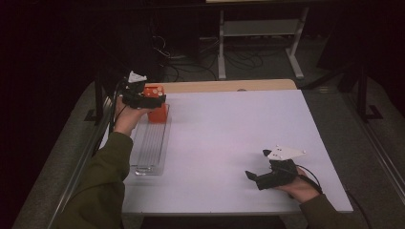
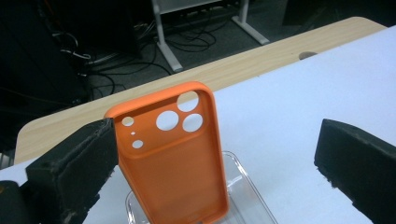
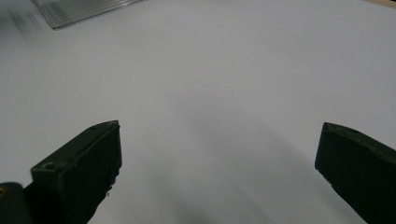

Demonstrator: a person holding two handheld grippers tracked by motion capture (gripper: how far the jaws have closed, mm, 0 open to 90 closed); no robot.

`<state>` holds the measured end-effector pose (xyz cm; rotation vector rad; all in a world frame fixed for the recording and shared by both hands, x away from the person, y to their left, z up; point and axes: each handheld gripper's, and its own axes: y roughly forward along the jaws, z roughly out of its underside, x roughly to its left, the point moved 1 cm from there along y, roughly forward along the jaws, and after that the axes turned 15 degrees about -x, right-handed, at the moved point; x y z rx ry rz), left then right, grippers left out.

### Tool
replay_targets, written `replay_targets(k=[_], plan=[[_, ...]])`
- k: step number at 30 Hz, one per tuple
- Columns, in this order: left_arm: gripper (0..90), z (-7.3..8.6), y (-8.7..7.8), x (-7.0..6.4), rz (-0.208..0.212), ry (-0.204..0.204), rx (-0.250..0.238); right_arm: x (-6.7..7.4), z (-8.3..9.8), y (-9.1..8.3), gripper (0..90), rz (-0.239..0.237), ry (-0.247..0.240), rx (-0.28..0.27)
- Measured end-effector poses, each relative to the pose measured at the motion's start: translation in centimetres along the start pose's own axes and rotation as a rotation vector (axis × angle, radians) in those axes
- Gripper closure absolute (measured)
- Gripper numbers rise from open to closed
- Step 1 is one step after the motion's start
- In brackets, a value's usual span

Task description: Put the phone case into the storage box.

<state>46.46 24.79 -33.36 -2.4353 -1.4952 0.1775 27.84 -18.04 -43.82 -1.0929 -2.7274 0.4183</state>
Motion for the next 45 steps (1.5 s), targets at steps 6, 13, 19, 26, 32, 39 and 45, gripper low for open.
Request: replay_targets(k=[6, 13, 19, 26, 32, 39, 45], plan=[[0.0, 0.1, -0.9, -0.1, 0.039, -0.002, -0.001, 0.0, 0.0, 0.0, 0.0, 0.001, 0.006, 0.002], [0.0, 0.4, -2.3, -0.6, 0.095, -0.016, -0.005, -0.1, -0.1, 0.0, 0.0, 0.001, -0.007, -0.002], [0.0, 0.5, -3.3, -1.4, 0.165, -0.024, -0.013, 0.0, -0.2, 0.1, 0.0, 0.000, -0.001, 0.004], [0.0, 0.7, -4.7, -2.5, 0.252, -0.029, -0.037, -0.2, -0.3, 0.0, 0.0, -0.011, 0.004, 0.006], [0.0, 1.3, -5.7, -3.5, 0.305, -0.043, -0.047, -0.4, -0.6, -0.1, 0.0, -0.012, 0.012, 0.006], [0.0, 2.4, -6.8, -4.3, 0.347, -0.048, -0.050, -0.6, -0.9, -0.2, 0.0, -0.020, 0.011, -0.001], [0.0, 3.8, -7.8, -4.7, 0.369, -0.056, -0.059, -0.8, -1.3, -0.3, 0.0, -0.030, 0.011, -0.011]])
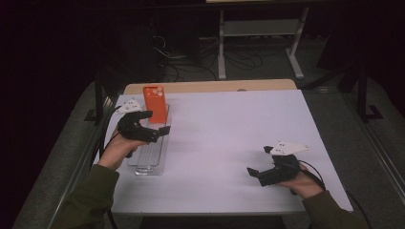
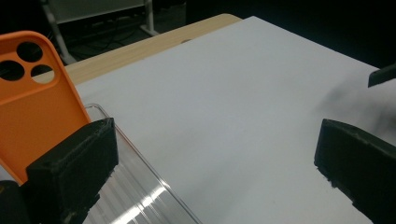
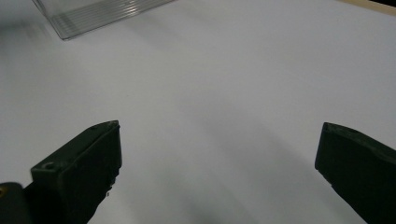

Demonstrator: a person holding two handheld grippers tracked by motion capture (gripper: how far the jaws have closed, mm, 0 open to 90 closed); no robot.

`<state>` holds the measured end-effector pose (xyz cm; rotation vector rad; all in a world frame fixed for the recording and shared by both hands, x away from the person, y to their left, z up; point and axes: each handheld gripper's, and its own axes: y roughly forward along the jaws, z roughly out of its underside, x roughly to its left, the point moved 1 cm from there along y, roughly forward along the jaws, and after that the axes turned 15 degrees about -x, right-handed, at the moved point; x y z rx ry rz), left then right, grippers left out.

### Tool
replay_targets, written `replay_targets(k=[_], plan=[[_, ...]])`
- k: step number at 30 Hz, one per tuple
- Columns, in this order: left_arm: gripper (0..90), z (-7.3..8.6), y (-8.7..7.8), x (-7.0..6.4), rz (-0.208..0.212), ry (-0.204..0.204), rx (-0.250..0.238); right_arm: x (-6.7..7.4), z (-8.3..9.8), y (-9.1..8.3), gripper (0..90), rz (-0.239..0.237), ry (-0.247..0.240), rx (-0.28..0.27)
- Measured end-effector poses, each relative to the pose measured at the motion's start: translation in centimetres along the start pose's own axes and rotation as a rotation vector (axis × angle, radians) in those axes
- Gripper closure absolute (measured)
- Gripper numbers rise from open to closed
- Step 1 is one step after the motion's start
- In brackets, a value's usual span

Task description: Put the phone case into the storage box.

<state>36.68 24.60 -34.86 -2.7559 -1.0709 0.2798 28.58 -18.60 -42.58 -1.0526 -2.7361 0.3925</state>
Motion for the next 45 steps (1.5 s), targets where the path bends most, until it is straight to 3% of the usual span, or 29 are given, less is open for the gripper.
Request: replay_targets(k=[5, 9, 17, 27, 35, 45], plan=[[0.0, 1.1, -0.7, -0.5, 0.008, -0.004, -0.004, -0.1, -0.1, 0.0, 0.0, -0.007, 0.008, 0.006], [0.0, 1.8, -1.5, -0.9, 0.014, 0.015, 0.011, -0.1, -0.4, 0.0, 0.0, -0.016, 0.005, 0.003], [0.0, 3.4, -2.9, -1.8, 0.030, 0.005, -0.015, -0.1, -1.1, -0.2, 0.0, -0.026, 0.012, -0.002], [0.0, 5.1, -4.1, -2.3, 0.040, 0.002, -0.005, -0.1, -1.9, -0.1, 0.0, -0.050, 0.013, -0.007], [0.0, 6.2, -4.1, -2.6, 0.063, 0.001, 0.020, -0.2, -2.0, -0.7, 0.0, -0.055, 0.002, -0.045], [0.0, 6.9, -3.8, -3.1, 0.085, 0.016, 0.050, -0.2, -2.3, -1.1, 0.0, -0.053, -0.013, -0.053]])
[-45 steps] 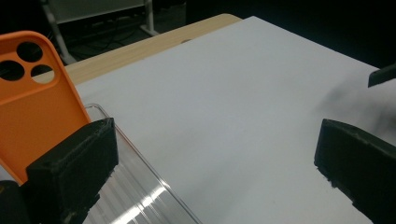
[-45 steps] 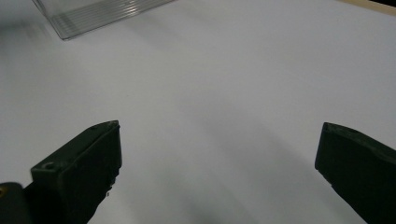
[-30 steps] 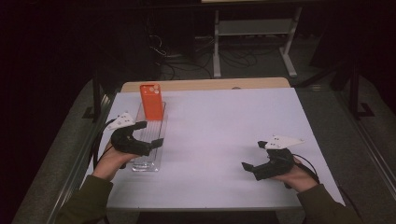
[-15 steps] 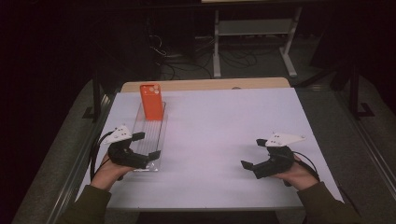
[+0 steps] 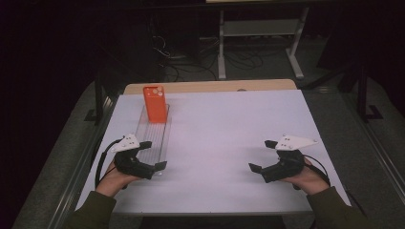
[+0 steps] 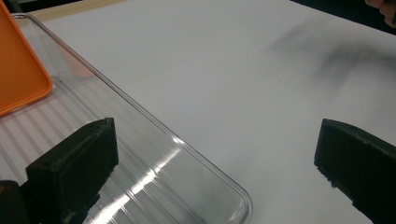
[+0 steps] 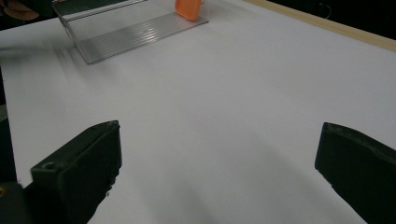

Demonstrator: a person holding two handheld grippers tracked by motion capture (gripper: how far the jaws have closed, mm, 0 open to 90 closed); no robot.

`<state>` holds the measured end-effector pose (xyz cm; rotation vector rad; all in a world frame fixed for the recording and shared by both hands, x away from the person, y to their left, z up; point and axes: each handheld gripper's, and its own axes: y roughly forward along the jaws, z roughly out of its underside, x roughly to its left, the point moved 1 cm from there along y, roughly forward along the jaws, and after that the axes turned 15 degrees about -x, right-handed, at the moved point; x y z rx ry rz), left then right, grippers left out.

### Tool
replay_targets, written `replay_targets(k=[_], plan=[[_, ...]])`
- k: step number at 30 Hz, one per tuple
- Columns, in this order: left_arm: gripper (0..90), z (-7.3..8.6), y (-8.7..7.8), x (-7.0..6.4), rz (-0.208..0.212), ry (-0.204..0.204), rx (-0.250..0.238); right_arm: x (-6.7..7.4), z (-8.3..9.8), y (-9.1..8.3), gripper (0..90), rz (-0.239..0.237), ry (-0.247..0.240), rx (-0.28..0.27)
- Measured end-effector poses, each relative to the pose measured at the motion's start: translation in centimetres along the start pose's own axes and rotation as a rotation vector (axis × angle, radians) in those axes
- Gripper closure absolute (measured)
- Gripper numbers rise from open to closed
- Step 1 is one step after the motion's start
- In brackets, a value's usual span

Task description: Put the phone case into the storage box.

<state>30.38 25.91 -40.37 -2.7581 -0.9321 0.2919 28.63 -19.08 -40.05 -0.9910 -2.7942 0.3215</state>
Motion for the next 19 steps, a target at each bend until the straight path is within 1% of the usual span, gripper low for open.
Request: replay_targets(k=[4, 5, 9, 10, 12, 13, 19], plan=[[0.0, 0.17, 0.09, -0.07, 0.005, 0.005, 0.007, -0.08, -0.03, -0.05, 0.0, -0.002, -0.005, -0.004], [0.0, 0.23, 0.11, -0.13, 0.005, 0.001, 0.009, -0.08, -0.03, -0.07, 0.0, -0.002, -0.004, -0.003], [0.0, 0.33, 0.15, -0.18, 0.008, 0.001, 0.005, -0.08, -0.05, -0.12, 0.0, -0.002, -0.002, -0.007], [0.0, 0.35, 0.13, -0.12, 0.010, 0.009, 0.008, -0.08, -0.05, -0.13, 0.0, -0.003, -0.002, -0.007], [0.0, 0.39, 0.15, -0.14, 0.012, 0.007, 0.011, -0.11, -0.04, -0.13, 0.0, -0.003, -0.004, -0.006], [0.0, 0.39, 0.13, -0.09, 0.017, 0.016, 0.020, -0.11, -0.03, -0.13, 0.0, -0.003, -0.004, -0.006], [0.0, 0.45, 0.22, -0.15, 0.017, 0.009, 0.014, -0.11, -0.02, -0.14, 0.0, -0.003, -0.006, -0.005]])
